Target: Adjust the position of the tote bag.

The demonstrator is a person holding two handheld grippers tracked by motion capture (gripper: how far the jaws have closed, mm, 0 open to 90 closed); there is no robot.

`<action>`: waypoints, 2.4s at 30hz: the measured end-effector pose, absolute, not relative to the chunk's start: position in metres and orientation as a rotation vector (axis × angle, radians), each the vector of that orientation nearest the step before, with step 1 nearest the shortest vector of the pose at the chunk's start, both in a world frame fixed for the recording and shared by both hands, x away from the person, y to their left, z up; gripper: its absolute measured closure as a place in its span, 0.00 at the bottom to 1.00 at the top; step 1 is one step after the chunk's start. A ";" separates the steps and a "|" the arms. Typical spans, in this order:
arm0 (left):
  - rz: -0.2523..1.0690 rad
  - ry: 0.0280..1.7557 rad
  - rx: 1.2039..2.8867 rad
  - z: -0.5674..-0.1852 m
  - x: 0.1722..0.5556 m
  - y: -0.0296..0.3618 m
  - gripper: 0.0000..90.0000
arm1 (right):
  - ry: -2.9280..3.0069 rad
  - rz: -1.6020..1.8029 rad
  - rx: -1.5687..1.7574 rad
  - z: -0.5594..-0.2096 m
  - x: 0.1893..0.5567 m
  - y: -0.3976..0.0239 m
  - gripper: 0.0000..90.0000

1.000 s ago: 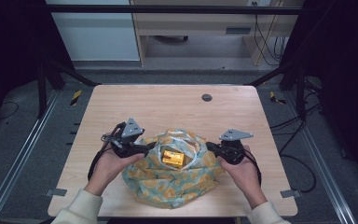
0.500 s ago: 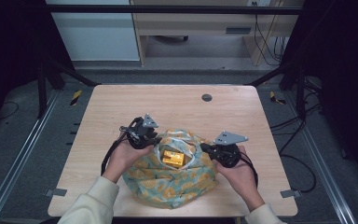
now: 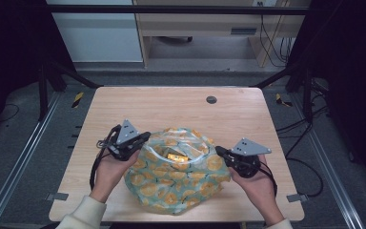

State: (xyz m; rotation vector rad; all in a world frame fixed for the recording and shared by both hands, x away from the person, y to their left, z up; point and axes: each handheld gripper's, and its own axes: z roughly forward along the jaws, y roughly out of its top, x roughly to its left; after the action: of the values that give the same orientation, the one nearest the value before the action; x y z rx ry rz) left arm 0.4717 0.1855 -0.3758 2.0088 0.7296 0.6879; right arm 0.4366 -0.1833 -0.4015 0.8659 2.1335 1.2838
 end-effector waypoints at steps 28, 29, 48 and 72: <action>0.645 0.689 1.857 -0.380 0.385 0.241 1.00 | 2.099 1.442 0.764 -0.395 0.372 -0.183 1.00; 0.644 0.687 1.856 -0.380 0.382 0.242 1.00 | 2.101 1.442 0.762 -0.395 0.371 -0.183 1.00; 0.514 0.666 2.077 -0.430 0.376 0.238 1.00 | 2.220 1.387 0.763 -0.427 0.364 -0.182 1.00; 0.416 0.663 2.358 -0.472 0.399 0.205 1.00 | 2.406 1.063 0.923 -0.476 0.401 -0.176 1.00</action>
State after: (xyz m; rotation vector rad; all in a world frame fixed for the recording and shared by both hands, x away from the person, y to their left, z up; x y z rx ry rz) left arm 0.3987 0.2049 -0.4720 2.3584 0.6631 0.4164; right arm 0.4009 -0.1765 -0.4755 0.9231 2.4057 1.0632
